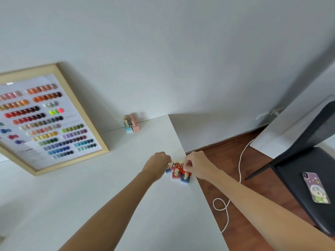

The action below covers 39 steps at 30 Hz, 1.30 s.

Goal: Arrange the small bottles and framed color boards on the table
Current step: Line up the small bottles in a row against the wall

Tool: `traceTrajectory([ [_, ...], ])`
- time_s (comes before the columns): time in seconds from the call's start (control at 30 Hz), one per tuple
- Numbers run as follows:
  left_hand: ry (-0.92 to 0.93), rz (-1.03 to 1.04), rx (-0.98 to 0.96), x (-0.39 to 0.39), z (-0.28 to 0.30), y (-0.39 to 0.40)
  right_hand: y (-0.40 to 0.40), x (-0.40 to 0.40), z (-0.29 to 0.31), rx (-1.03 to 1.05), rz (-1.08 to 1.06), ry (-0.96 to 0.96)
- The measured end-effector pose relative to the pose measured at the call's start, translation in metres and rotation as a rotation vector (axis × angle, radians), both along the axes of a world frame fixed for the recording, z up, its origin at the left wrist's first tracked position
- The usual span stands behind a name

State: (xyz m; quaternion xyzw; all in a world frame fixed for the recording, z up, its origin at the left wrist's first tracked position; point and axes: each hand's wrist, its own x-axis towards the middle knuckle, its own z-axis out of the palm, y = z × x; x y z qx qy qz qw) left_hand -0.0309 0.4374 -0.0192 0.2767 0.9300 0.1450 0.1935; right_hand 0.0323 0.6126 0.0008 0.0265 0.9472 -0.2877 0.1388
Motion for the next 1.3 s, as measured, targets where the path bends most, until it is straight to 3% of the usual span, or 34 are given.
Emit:
traceTrajectory([
  [0.63, -0.075, 0.167, 0.083, 0.051, -0.006, -0.025, -0.007, -0.015, -0.001, 0.058, 0.133, 0.046],
  [0.9, -0.124, 0.117, 0.134, 0.078, -0.01, -0.006, -0.005, -0.019, 0.0, 0.035, 0.143, 0.024],
  [1.3, -0.004, 0.031, 0.135, 0.084, -0.011, 0.032, 0.006, -0.02, 0.005, -0.039, 0.108, -0.008],
])
